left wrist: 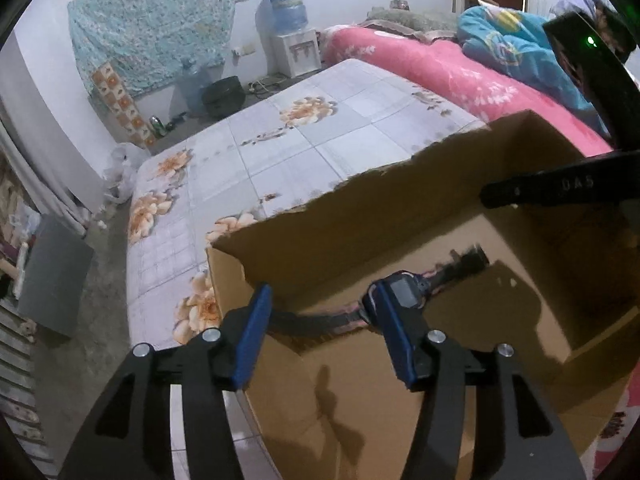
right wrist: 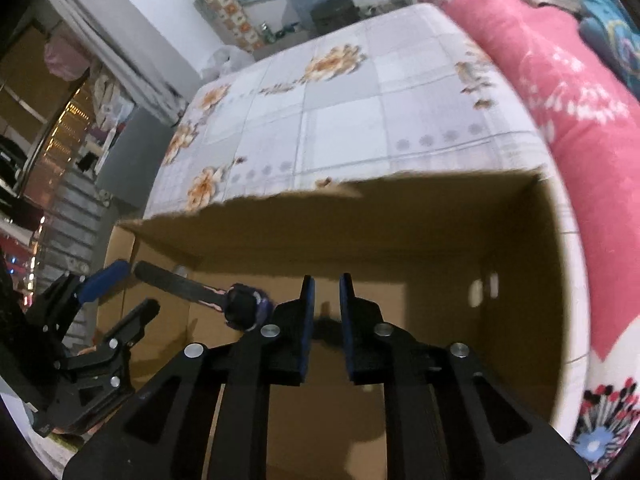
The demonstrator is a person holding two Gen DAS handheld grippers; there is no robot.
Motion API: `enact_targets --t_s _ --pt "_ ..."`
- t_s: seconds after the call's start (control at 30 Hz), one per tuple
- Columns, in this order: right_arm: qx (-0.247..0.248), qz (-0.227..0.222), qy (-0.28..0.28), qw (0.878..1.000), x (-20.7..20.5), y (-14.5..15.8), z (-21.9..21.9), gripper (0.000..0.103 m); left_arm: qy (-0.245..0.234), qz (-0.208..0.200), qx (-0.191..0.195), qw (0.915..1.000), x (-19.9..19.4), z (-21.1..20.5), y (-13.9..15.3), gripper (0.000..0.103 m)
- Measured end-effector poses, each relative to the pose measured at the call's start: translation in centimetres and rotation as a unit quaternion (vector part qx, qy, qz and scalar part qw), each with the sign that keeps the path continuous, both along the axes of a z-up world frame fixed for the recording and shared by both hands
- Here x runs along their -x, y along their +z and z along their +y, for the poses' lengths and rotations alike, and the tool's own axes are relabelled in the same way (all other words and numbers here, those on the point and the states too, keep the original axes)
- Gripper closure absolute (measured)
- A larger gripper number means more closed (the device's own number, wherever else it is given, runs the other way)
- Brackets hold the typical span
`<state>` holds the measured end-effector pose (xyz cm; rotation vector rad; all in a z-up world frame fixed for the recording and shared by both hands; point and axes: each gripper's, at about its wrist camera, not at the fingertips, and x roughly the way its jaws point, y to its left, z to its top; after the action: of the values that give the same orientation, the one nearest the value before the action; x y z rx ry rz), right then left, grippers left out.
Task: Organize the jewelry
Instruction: 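Open the right tool to release the smartwatch onto the box floor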
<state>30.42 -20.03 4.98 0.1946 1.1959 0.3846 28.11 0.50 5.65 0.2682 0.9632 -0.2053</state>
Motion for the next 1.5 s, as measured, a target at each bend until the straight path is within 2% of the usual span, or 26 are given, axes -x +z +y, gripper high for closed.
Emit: enact_targets --t_s 0.1,0.17,0.4,0.53,0.57,0.7,0.77,0.87,0.93,1.07,1.13,1.17,1.23,1.3,1.5 --pt "0.008 -0.019 -0.013 1.0 0.5 1.3 -0.9 0.087 0.006 -0.003 0.022 0.9997 0.2 0.5 0.6 0.046" --pt "0.016 -0.035 -0.021 0.999 1.2 2.4 -1.3 0.087 0.012 -0.012 0.037 0.9992 0.8 0.9 1.3 0.039" --pt "0.03 -0.11 -0.032 0.993 5.6 7.4 -2.6 0.08 0.015 -0.055 0.121 0.9911 5.4 3.8 5.9 0.022" --pt "0.034 -0.165 -0.022 0.986 10.2 10.3 -2.4 0.067 0.022 -0.083 0.157 0.9838 9.3 6.4 8.0 0.014" --pt "0.036 -0.177 -0.018 0.983 11.7 10.9 -2.3 0.061 0.024 -0.089 0.162 0.9825 10.3 7.0 8.2 0.012" --pt "0.037 -0.215 -0.004 0.976 17.9 11.9 -1.9 0.045 0.03 -0.097 0.17 0.9801 14.9 9.0 8.2 0.008" --pt "0.035 -0.223 0.001 0.974 20.5 11.6 -1.9 0.043 0.035 -0.094 0.169 0.9805 16.5 9.6 7.5 0.006" --pt "0.034 -0.217 0.004 0.976 22.3 10.9 -1.9 0.043 0.044 -0.08 0.168 0.9816 18.7 10.3 5.6 0.006" --pt "0.031 -0.209 0.007 0.977 22.1 10.7 -1.9 0.043 0.053 -0.071 0.163 0.9827 19.6 10.6 3.7 0.006" --pt "0.02 -0.187 0.034 0.982 19.0 10.7 -0.1 0.046 0.084 -0.036 0.15 0.9844 19.9 10.8 -0.7 0.006" --pt "0.029 -0.168 0.065 0.983 16.9 10.2 1.7 0.047 0.099 -0.026 0.154 0.9827 20.0 11.0 -2.2 0.006" --pt "0.052 -0.161 0.091 0.981 15.2 9.5 3.1 0.047 0.105 -0.022 0.157 0.9818 20.1 11.0 -2.9 0.006" --pt "0.098 -0.159 0.147 0.971 12.9 8.3 5.8 0.047 0.11 -0.015 0.158 0.9812 20.1 10.9 -4.1 0.006" --pt "0.134 -0.155 0.21 0.956 10.5 6.5 8.4 0.047 0.113 -0.011 0.148 0.9825 20.0 10.8 -5.0 0.006" --pt "0.175 -0.112 0.332 0.92 4.8 1.3 13.1 0.048 0.121 -0.011 0.115 0.9859 19.9 11.0 -6.5 0.006"
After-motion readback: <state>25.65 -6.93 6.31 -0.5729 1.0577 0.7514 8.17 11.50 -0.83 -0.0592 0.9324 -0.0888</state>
